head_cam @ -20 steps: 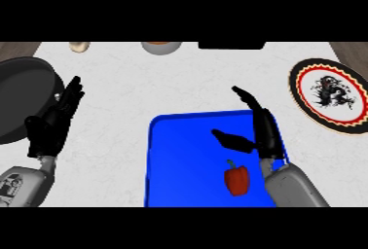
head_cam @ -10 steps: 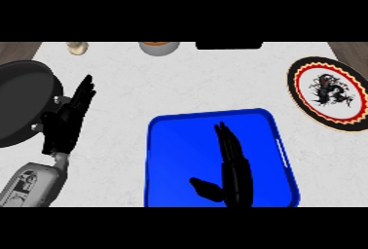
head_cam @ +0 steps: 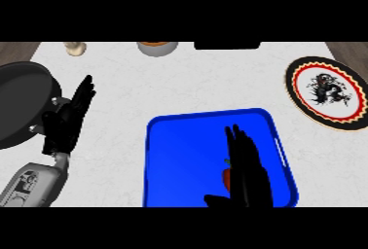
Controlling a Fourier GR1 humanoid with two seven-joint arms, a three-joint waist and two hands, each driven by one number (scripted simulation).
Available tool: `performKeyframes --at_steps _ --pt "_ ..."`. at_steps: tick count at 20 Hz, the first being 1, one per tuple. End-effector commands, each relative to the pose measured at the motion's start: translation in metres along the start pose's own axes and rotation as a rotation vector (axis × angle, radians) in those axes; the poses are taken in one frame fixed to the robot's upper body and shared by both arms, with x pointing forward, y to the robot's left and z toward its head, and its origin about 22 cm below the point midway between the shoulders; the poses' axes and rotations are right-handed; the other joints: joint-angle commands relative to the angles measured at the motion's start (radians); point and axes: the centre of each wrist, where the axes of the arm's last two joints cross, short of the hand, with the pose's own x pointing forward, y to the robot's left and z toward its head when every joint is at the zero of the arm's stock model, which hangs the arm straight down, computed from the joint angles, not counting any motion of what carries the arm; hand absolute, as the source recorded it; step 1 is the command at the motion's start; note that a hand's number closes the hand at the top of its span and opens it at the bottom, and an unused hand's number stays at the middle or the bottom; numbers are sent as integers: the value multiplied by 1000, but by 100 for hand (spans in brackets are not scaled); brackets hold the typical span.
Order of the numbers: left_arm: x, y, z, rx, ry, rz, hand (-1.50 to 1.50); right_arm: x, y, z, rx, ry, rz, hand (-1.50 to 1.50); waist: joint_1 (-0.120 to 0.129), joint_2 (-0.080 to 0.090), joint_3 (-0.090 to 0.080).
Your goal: Pick the bell pepper from the tray and place it in the plate
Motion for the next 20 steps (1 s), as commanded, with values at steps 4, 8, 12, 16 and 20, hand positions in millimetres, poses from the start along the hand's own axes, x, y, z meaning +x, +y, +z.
performKeyframes --at_steps 4,8,12,16,20 --pt "3 -17 -2 -8 -13 11 0 35 -51 5 150 178 160 -150 16 6 3" --pt "8 -7 -6 -29 -18 -2 0 45 -71 -9 227 243 194 -150 23 8 3" --pt "3 -8 -2 -38 -12 12 0 20 -57 -13 267 269 192 -150 22 8 4" --pt "4 -13 -7 -7 -23 3 0 17 -43 -36 297 283 173 -150 24 10 4" --pt "4 -11 -7 -12 -24 5 0 15 -32 -39 359 337 240 -150 26 9 4"
